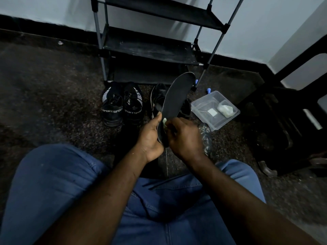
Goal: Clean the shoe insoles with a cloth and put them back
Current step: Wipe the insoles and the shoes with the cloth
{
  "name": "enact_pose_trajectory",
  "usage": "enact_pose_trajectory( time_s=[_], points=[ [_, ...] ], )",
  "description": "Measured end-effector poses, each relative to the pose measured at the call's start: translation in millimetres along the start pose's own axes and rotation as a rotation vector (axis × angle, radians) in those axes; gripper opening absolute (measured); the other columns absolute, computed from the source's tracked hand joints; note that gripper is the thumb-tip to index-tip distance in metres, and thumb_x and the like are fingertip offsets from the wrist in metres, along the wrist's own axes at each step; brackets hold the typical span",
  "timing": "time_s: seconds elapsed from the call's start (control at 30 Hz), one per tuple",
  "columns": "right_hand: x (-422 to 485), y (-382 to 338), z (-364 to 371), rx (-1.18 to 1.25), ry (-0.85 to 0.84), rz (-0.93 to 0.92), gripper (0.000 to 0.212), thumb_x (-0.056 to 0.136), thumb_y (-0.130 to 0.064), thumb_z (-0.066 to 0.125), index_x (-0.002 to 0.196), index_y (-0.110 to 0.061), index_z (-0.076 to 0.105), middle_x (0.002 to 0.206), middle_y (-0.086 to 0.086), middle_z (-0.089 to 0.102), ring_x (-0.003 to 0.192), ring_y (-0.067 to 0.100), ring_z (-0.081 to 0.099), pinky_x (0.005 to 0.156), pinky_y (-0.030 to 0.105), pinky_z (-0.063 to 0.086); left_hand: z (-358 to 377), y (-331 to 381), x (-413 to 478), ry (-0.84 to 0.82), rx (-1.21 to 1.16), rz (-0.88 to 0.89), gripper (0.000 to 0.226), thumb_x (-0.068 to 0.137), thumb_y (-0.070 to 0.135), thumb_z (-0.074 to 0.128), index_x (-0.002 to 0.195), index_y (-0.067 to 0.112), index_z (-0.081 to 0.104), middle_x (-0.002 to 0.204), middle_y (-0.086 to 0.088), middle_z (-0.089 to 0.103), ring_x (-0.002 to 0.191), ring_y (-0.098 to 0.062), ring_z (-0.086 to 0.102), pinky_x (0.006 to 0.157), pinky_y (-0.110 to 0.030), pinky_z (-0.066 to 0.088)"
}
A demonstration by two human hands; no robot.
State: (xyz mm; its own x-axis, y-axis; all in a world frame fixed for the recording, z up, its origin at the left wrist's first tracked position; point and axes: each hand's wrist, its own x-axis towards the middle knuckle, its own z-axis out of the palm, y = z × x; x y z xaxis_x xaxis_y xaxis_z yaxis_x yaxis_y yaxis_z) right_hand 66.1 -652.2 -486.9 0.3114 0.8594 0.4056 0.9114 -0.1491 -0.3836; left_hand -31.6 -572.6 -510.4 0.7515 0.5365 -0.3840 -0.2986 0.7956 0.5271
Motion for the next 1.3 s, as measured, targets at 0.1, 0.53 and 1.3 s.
enact_pose_trajectory(
  time_s=[0.1, 0.53, 1.3],
  points=[
    [8, 10, -7, -0.096, -0.002, 0.018, 0.012, 0.087, -0.025, 0.063, 0.092, -0.016, 0.070, 0.084, 0.006, 0.068, 0.078, 0.028, 0.061, 0.062, 0.041, 0.050, -2, -2, 3, -0.014, -0.009, -0.024, 0.051, 0.107, 0.046, 0.039, 0.132, 0.011, 0.065, 0.124, -0.010, 0.070, 0.110, -0.021, 0.068, 0.106, -0.037, 0.046],
    [17, 16, -11, -0.234, 0.000, 0.046, 0.019, 0.089, -0.036, 0.059, 0.084, -0.023, 0.072, 0.079, -0.001, 0.068, 0.077, 0.026, 0.058, 0.069, 0.042, 0.047, 2, -5, 10, 0.088, -0.035, 0.039, 0.053, 0.105, 0.050, 0.041, 0.128, 0.009, 0.065, 0.129, -0.011, 0.069, 0.109, -0.020, 0.069, 0.107, -0.039, 0.050],
    [-5, -10, -3, -0.237, -0.133, -0.096, 0.024, 0.090, -0.038, 0.055, 0.081, -0.025, 0.072, 0.077, -0.003, 0.070, 0.078, 0.026, 0.059, 0.069, 0.040, 0.042, -2, -5, 6, 0.219, -0.033, 0.077, 0.047, 0.104, 0.044, 0.052, 0.122, 0.004, 0.068, 0.114, -0.013, 0.074, 0.086, -0.020, 0.074, 0.069, -0.029, 0.062]
  ],
)
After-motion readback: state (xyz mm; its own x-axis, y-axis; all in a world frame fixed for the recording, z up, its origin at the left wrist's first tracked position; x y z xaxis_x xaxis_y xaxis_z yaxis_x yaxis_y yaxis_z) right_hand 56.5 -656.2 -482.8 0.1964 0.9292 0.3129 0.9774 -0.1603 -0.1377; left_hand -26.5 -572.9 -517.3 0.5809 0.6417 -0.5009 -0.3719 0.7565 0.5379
